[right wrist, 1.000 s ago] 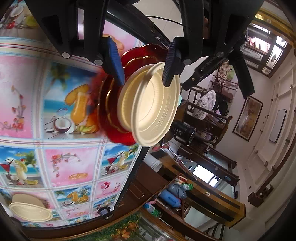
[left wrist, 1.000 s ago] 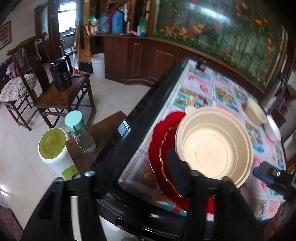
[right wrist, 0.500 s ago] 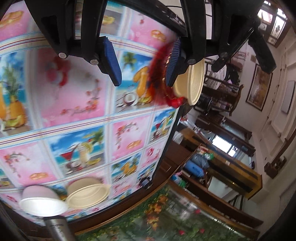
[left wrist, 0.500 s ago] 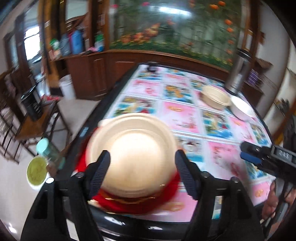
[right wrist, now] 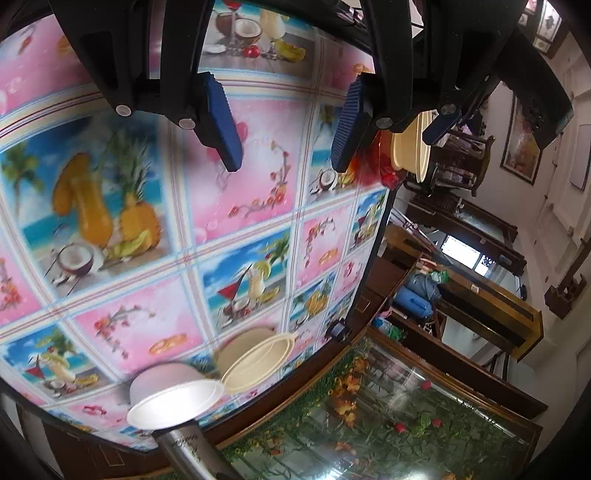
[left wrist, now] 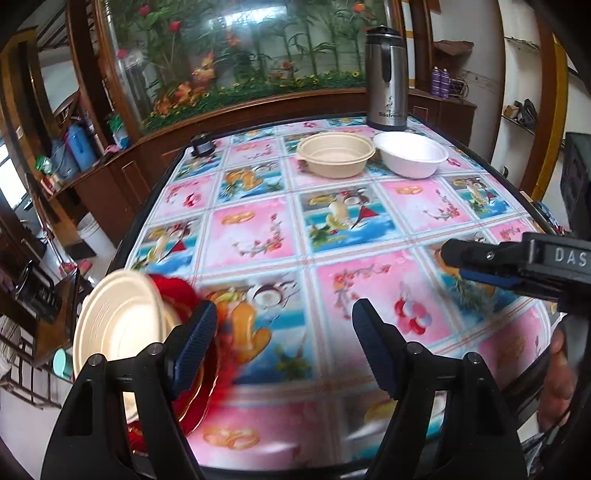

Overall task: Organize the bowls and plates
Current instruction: 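Move both tools back toward the white bowl and small beige bowl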

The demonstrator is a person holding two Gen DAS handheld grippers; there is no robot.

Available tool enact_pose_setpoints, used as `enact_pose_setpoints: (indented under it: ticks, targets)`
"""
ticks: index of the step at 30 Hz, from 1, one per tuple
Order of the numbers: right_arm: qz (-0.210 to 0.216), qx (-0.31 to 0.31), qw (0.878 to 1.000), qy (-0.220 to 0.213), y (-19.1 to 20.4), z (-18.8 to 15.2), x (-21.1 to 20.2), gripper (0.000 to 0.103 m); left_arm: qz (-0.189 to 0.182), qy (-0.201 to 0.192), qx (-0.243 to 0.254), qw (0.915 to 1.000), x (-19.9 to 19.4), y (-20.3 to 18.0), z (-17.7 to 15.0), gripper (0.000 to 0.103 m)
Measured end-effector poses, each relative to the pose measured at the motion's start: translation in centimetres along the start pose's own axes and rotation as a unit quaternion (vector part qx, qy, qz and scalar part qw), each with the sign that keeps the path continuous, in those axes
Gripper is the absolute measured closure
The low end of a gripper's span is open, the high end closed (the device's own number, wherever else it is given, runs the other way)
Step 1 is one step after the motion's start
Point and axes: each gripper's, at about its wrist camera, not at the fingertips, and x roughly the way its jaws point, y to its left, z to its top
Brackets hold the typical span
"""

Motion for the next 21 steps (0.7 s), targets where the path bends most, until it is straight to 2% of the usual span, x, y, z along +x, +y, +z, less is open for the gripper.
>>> enact_pose_setpoints:
  ticks: [12,17,21]
  targets:
    - [-0.051,-0.052,0.996,-0.055,0.9,4.7,-4.7,0.049,0.001,-0.013,0.011,0.9999,0.7,-1.0,3.1,0.027]
    - [-0.066,-0.072,0.993,-0.070,2.2,7.7,-4.7,0.049,-0.001,-0.010,0.013,0.9999,1.3,-1.0,4.5,0.027]
    - [-0.068,-0.061,0.993,-0.074,2.4,10.4,-3.4,0.049,-0.025,0.013,-0.005,0.9996,2.4,-0.3,6.2,0.027]
